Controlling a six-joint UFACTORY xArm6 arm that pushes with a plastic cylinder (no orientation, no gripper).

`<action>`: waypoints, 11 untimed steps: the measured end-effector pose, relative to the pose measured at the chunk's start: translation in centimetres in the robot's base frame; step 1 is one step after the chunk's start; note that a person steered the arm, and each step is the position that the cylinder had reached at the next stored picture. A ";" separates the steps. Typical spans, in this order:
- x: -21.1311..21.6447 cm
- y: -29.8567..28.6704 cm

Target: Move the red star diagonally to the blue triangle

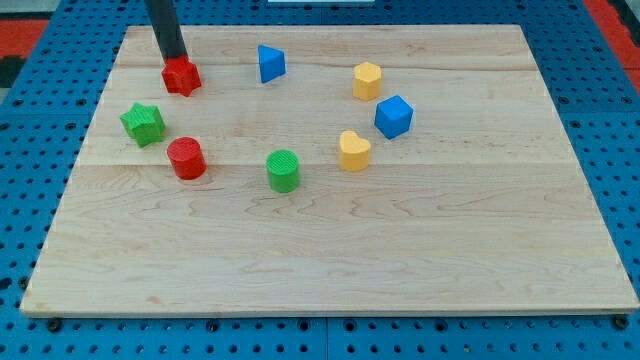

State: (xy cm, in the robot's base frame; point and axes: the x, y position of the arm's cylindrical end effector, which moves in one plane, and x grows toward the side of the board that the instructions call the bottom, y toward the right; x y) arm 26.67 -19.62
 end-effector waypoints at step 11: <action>11.1 -5.9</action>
